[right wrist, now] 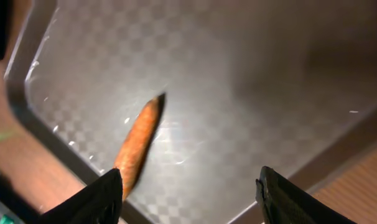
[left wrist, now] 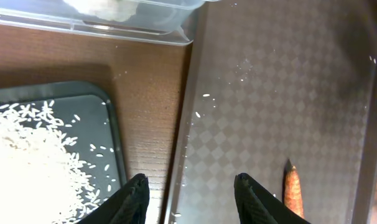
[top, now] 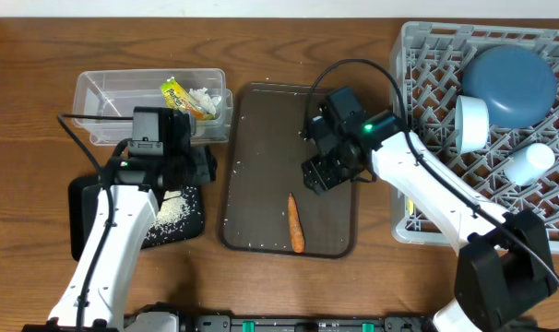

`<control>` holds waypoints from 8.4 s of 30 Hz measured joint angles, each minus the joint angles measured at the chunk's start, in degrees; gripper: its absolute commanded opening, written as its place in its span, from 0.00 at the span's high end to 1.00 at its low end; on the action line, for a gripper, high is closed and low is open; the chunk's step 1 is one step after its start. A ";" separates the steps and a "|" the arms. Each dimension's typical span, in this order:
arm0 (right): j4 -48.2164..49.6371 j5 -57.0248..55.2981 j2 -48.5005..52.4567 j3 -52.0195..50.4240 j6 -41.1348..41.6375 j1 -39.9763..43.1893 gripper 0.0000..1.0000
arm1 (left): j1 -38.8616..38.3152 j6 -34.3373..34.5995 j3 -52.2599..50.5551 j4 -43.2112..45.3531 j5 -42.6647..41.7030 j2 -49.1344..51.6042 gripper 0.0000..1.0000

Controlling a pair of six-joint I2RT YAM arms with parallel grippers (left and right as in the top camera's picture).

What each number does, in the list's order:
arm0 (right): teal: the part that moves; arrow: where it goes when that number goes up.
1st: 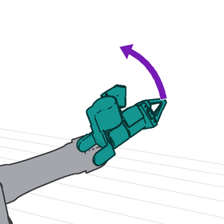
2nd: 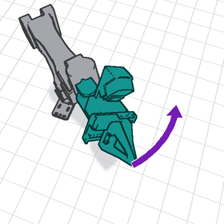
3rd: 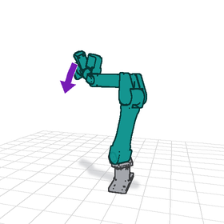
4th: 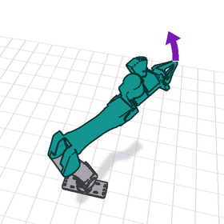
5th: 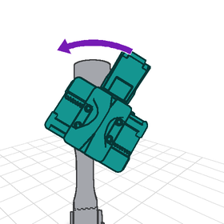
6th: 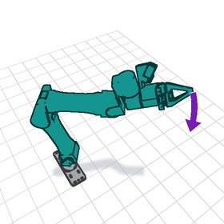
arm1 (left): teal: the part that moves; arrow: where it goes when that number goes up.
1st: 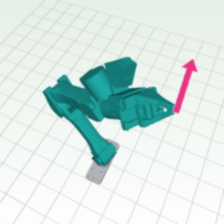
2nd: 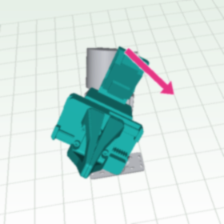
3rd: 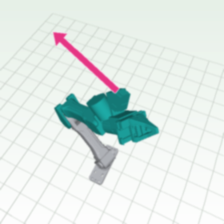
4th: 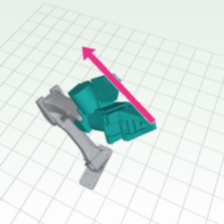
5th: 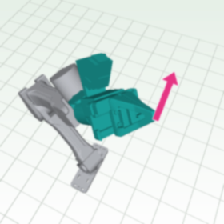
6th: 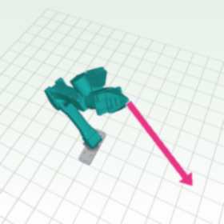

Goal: Sort waste into correct bins and load items into the dishwasher rack

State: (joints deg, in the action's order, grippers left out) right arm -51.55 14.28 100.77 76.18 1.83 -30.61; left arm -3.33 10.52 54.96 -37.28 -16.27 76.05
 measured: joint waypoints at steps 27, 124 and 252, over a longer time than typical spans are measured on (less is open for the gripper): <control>0.31 -11.17 -0.17 15.72 2.03 13.05 0.23 | -31.98 23.93 0.00 2.99 -0.07 16.74 0.52; -4.02 -13.94 -0.17 15.72 0.46 13.29 0.27 | 27.56 26.32 -3.13 25.29 0.96 22.56 0.85; -1.64 -13.07 -59.14 -39.12 9.31 36.35 0.01 | 6.12 -1.51 -4.85 -16.50 13.51 -47.12 0.03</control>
State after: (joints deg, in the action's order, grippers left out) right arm -53.19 1.21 41.63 37.06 11.14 5.74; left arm 2.79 9.02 50.11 -53.78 -2.76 28.93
